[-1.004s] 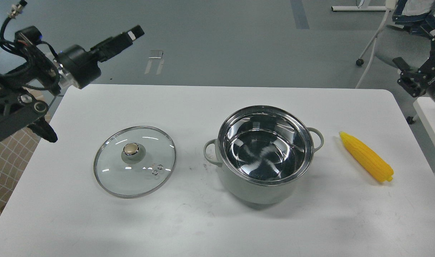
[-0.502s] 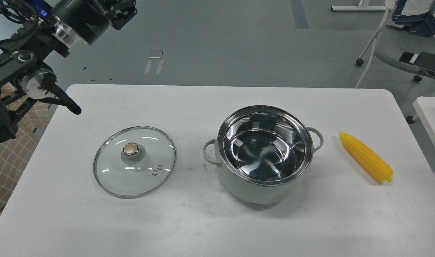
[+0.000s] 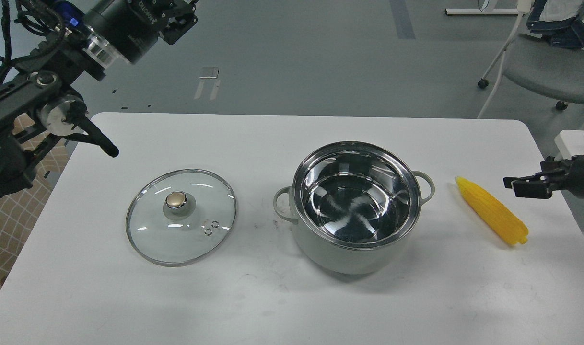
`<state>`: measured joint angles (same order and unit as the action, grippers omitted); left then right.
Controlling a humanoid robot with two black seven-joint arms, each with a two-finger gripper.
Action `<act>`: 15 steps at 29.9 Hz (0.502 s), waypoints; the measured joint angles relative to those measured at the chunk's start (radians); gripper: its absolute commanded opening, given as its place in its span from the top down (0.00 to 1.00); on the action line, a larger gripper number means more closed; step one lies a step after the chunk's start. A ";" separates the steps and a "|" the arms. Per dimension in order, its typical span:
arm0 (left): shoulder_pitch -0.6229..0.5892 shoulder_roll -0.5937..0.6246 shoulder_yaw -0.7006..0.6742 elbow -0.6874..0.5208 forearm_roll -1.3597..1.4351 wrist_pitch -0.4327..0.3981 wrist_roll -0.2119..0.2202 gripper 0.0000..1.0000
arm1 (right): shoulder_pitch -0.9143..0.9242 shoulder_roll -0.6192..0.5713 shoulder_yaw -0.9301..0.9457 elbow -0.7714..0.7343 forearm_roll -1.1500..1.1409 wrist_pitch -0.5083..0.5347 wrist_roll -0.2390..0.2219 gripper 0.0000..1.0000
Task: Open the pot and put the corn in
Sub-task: 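Reach the right gripper down and grasp the yellow corn cob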
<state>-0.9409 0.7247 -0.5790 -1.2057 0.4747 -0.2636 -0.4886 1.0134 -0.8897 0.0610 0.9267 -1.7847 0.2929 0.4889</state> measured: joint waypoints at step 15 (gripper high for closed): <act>0.014 0.008 -0.005 -0.027 0.001 -0.001 0.000 0.04 | 0.000 0.249 -0.186 -0.242 -0.017 -0.092 -0.001 0.24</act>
<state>-0.9267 0.7331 -0.5844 -1.2326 0.4756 -0.2650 -0.4887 1.0135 -0.6407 -0.1248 0.6844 -1.8014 0.2013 0.4884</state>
